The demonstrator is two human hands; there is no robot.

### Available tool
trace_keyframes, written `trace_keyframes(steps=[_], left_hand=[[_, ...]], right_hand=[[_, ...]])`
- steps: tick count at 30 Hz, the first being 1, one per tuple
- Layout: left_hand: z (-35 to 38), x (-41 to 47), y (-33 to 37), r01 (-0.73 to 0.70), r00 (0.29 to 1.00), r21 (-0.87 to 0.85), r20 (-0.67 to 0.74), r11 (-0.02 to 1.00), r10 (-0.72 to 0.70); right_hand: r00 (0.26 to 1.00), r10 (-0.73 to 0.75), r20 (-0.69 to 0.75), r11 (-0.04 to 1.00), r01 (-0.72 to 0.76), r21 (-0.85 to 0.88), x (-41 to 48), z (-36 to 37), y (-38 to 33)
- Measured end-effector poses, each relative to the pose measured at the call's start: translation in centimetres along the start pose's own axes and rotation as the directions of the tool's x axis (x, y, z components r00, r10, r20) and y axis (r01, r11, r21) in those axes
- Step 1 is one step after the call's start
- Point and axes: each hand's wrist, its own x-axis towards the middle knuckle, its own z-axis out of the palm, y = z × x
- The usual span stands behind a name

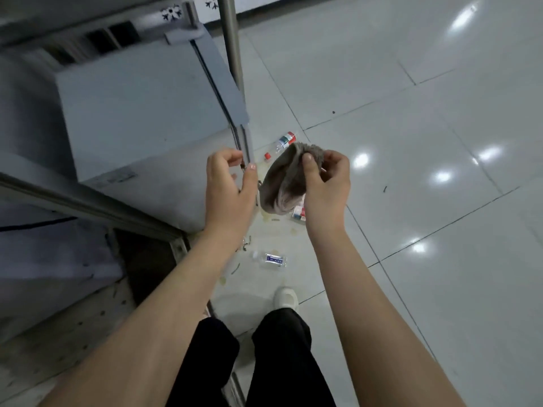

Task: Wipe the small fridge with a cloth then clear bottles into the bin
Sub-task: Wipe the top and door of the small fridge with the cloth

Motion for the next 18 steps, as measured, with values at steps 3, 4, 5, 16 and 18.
trace_keyframes(steps=[3,4,5,16,18], left_hand=[[-2.0,-0.8,5.9,-0.014,1.0,-0.054,-0.003,0.998,0.013],[-2.6,-1.0,7.6,-0.014,1.0,-0.072,-0.011,0.997,0.013],[-3.2,-1.3,9.2,-0.008,1.0,-0.089,-0.021,0.996,0.007],[-7.0,-2.5,19.5,-0.14,0.99,-0.205,-0.061,0.969,0.13],[-7.6,-2.7,20.0,-0.153,0.988,-0.221,-0.061,0.963,0.143]], right_hand=[[0.998,-0.042,0.042,0.999,0.042,0.008,-1.1,-0.9,-6.6],[0.997,-0.052,0.061,0.999,0.051,0.018,-1.5,-1.2,-8.6],[0.995,-0.057,0.078,0.998,0.056,0.025,-1.9,-1.5,-10.3],[0.966,-0.125,0.226,0.99,0.105,0.097,-4.5,-2.9,-20.2],[0.965,-0.133,0.226,0.988,0.112,0.104,-4.8,-3.1,-20.9]])
